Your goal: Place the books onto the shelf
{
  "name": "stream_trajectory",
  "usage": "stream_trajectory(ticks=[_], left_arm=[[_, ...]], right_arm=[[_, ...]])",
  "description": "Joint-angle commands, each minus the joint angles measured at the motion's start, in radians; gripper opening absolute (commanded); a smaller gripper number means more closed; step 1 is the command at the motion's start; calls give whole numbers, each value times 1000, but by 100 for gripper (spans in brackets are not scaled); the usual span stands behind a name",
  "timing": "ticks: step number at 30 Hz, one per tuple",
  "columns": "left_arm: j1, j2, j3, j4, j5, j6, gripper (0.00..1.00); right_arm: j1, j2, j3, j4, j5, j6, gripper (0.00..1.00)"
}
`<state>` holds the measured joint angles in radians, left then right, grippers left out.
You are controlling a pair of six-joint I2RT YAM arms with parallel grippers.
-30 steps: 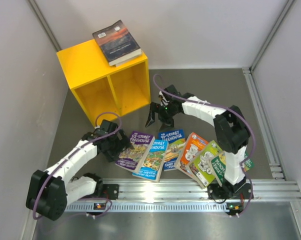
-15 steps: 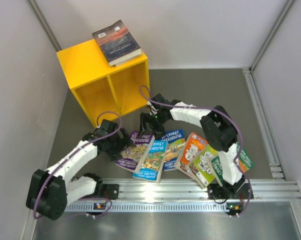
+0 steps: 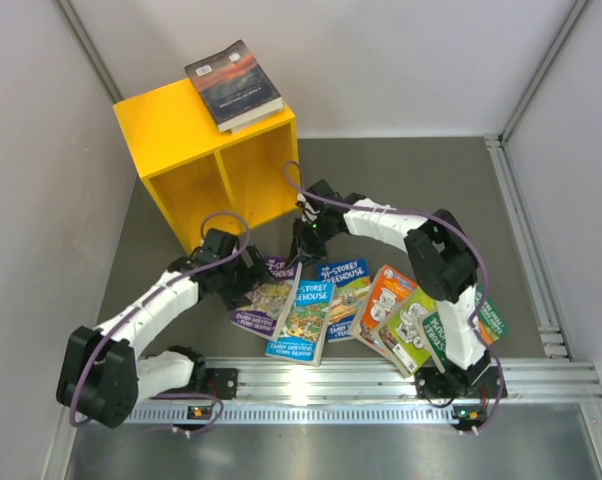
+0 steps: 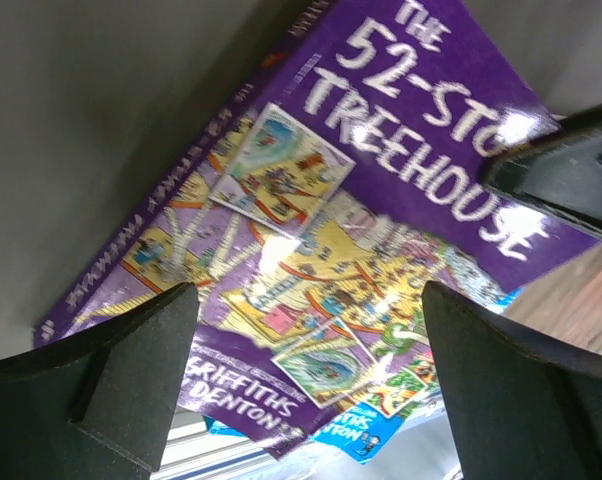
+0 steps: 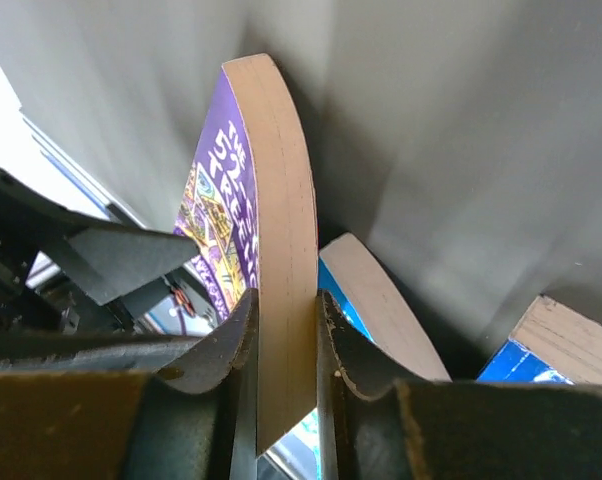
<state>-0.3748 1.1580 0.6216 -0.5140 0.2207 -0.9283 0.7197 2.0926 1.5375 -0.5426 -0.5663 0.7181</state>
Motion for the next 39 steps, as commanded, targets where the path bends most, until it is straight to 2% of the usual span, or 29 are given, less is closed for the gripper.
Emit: stream_trajectory(ticks=[1, 5, 8, 11, 15, 20, 22, 23, 24, 25, 28, 30, 34, 37, 39], left_arm=[[-1, -50, 90, 68, 17, 37, 99], [13, -70, 213, 14, -15, 101, 99], [39, -54, 322, -41, 23, 155, 99], [51, -44, 400, -20, 115, 213, 99], [62, -64, 487, -11, 121, 275, 99], [86, -69, 526, 97, 262, 284, 99], [86, -40, 541, 158, 380, 260, 97], [86, -28, 543, 189, 429, 244, 94], [86, -6, 537, 222, 474, 199, 87], [85, 3, 532, 300, 570, 171, 84], [59, 29, 529, 391, 670, 111, 81], [2, 54, 558, 388, 693, 132, 79], [-82, 95, 598, 281, 686, 201, 65], [-93, 85, 602, 206, 634, 239, 59], [-93, 74, 606, 158, 609, 265, 50]], right_arm=[[-23, -95, 59, 49, -15, 7, 0], [-42, -207, 35, 56, -26, 7, 0], [-69, -316, -2, 67, -41, 26, 0], [-107, -431, -54, 104, -89, 63, 0], [-176, -578, -152, 184, -181, 127, 0], [-247, -742, -264, 318, -273, 228, 0], [-276, -778, -318, 361, -297, 274, 0], [-287, -802, -333, 397, -303, 288, 0], [-296, -810, -362, 411, -308, 314, 0], [-318, -819, -378, 429, -317, 326, 0], [-344, -838, -424, 521, -343, 392, 0], [-355, -839, -439, 595, -354, 441, 0], [-365, -830, -432, 665, -374, 486, 0], [-379, -836, -421, 667, -383, 492, 0], [-396, -844, -422, 671, -391, 503, 0]])
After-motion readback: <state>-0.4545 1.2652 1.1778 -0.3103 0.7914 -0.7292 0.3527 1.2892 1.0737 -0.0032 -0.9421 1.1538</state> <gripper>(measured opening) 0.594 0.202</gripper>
